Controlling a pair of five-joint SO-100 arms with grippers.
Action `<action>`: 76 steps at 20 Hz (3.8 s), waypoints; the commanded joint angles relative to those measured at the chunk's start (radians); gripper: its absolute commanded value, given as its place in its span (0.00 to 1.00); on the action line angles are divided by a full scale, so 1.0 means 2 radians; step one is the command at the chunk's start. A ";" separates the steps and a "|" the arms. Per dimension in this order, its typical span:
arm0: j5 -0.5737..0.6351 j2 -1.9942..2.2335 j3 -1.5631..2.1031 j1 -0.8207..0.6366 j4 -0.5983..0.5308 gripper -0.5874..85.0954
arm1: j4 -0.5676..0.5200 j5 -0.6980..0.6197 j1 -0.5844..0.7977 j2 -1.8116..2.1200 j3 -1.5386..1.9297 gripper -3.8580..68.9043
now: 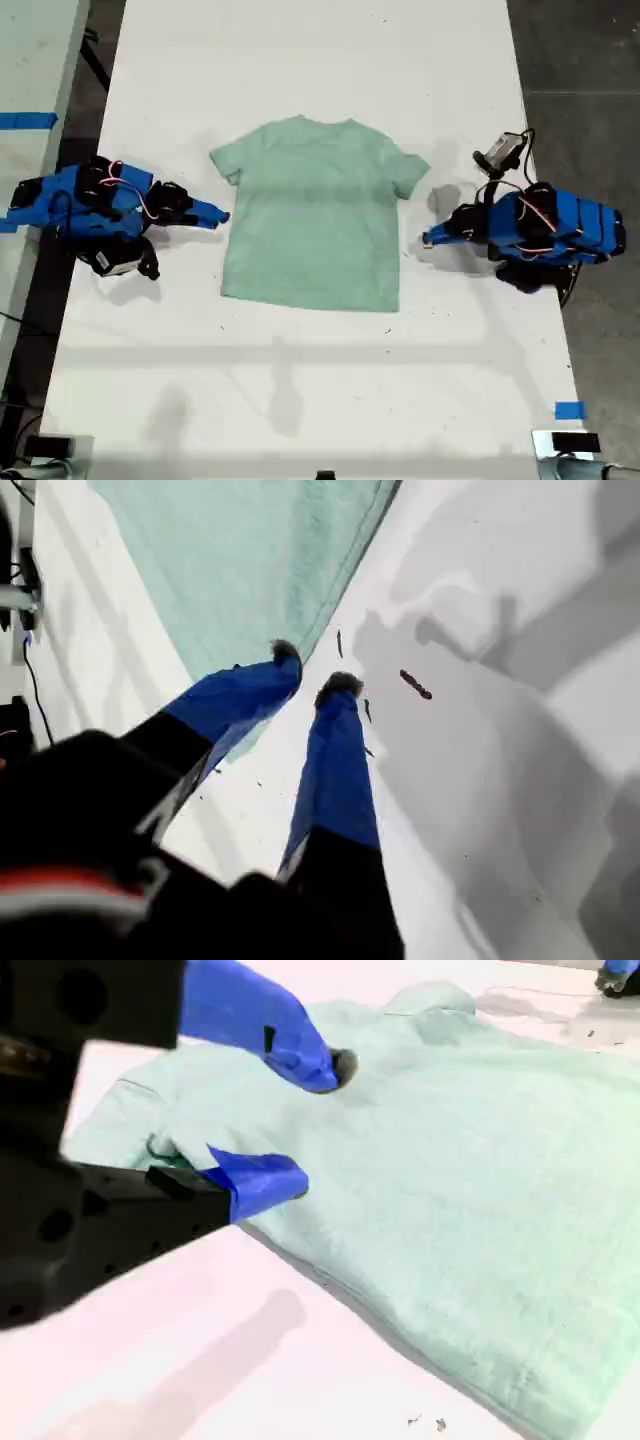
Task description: Fold tshirt
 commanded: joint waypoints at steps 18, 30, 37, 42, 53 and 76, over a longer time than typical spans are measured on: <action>0.036 0.005 -0.048 -0.062 -0.086 0.01 | 0.011 -0.096 -0.016 -0.057 -0.104 0.07; 0.202 -0.573 -0.594 -0.190 0.081 0.01 | 0.100 -0.267 0.142 -0.647 -0.640 0.07; 0.328 -0.762 -0.802 -0.324 0.184 0.01 | 0.165 -0.382 0.273 -0.813 -0.827 0.07; 0.360 -0.826 -0.885 -0.366 0.220 0.01 | 0.172 -0.429 0.322 -0.837 -0.860 0.11; 0.357 -0.857 -0.897 -0.354 0.218 0.01 | 0.064 -0.513 0.387 -0.882 -0.755 0.59; 0.354 -0.876 -0.835 -0.339 0.189 0.01 | 0.066 -0.522 0.388 -1.108 -0.858 0.05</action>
